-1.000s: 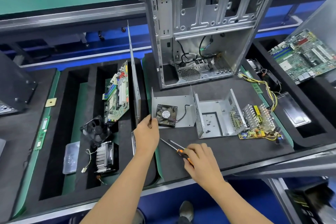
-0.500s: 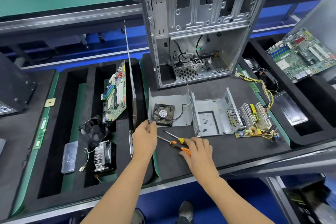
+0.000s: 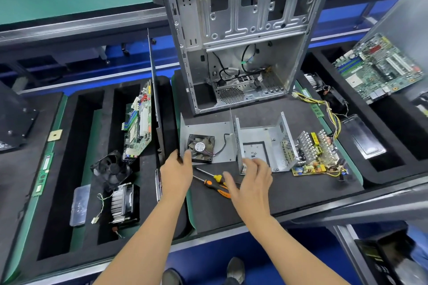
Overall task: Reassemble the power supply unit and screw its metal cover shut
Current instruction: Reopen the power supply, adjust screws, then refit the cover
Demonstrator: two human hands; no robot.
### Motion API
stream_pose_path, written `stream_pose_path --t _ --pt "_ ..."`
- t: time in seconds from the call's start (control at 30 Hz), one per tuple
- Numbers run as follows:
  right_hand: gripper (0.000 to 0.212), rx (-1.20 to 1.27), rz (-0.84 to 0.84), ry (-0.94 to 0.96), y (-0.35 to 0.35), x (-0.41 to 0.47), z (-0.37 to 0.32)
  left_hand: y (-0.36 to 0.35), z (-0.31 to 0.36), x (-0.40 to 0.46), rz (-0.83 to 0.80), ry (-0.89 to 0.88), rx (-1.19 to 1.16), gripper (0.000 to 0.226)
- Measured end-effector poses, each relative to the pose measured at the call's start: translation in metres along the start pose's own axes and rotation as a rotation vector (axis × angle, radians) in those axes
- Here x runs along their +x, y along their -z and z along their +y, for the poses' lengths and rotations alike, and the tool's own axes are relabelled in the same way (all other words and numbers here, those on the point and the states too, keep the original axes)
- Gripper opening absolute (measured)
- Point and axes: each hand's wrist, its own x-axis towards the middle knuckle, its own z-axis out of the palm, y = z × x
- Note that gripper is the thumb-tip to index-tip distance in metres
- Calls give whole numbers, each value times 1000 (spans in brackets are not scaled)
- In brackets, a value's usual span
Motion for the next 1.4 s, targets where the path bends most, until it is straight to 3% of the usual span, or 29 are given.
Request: stream_pose_path --t 0.23,0.7,0.8,0.93,1.03,1.1,1.13,1.3,1.4 --pt "57 95 -321 -167 4 47 -9 -12 12 7 101 -31 238 33" --pt "57 328 -486 -230 -14 98 -11 -16 15 34 143 9 176 24" --pt "60 359 -479 -246 -18 97 -9 -16 19 39 84 61 55 33" --pt "66 381 -517 -250 -19 99 -8 -19 16 35 13 94 -7 68" --pt "65 313 -345 -100 -13 86 -7 -19 0 25 -19 15 26 78" --pt "44 192 -126 90 -10 68 -4 -20 -11 15 -42 -31 20 78" --pt "35 155 -94 159 -9 58 0 -21 -15 10 -47 -40 5 77" --pt "26 -78 -427 277 -7 22 21 -28 -21 -10 74 -72 -105 69" --pt "20 -36 -468 293 -6 16 24 -32 -18 -21 127 -136 -179 61"
